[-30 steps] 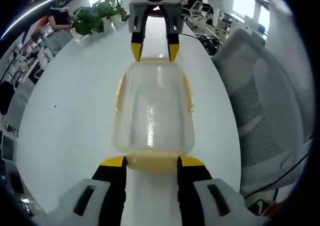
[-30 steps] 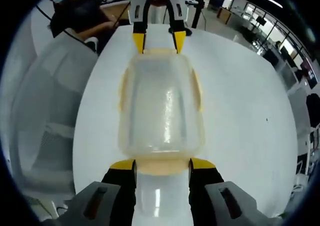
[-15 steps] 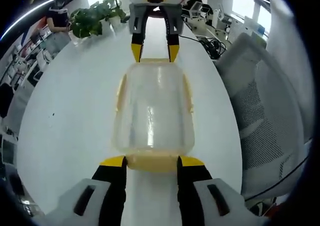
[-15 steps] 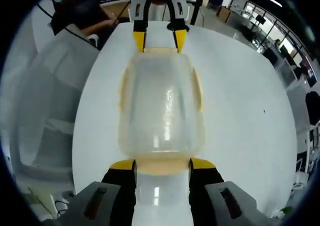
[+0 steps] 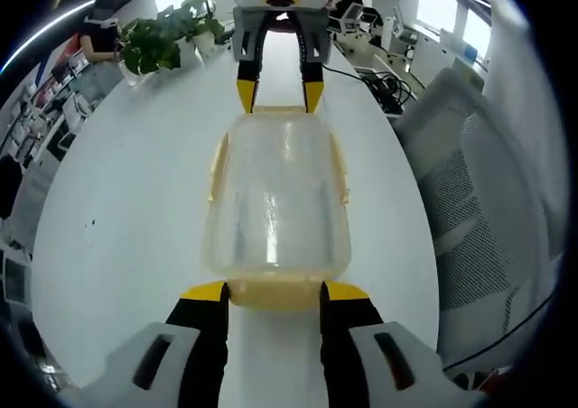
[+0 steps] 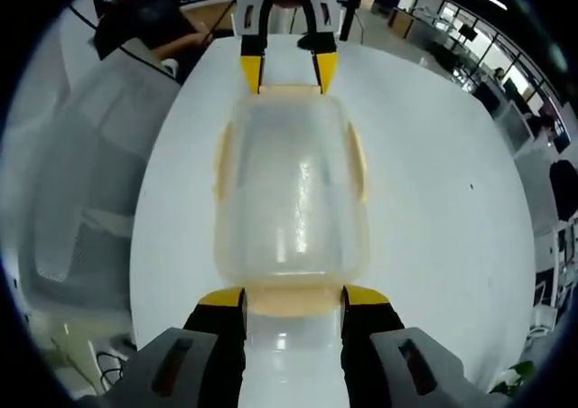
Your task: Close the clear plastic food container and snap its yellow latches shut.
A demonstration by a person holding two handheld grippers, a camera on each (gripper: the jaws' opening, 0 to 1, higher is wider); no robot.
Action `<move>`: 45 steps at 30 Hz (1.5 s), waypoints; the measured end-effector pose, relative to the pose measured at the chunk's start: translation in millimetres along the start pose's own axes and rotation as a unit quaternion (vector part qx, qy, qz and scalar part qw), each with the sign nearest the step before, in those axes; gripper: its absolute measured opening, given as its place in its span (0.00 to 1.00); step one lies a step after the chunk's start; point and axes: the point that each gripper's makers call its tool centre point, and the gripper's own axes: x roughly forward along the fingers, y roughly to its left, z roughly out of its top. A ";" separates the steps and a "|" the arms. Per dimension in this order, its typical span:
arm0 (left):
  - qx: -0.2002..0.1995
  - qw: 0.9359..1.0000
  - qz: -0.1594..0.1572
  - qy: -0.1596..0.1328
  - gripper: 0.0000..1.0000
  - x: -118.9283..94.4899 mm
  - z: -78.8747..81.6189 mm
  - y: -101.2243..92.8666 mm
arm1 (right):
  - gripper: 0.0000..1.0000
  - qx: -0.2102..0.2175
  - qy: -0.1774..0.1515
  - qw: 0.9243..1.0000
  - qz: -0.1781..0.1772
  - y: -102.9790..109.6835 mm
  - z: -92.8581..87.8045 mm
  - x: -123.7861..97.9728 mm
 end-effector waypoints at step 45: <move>-0.007 1.000 -0.010 -0.011 0.39 29.1 51.0 -3.3 | 0.40 -0.003 0.017 1.000 0.011 -1.8 -53.2 -24.2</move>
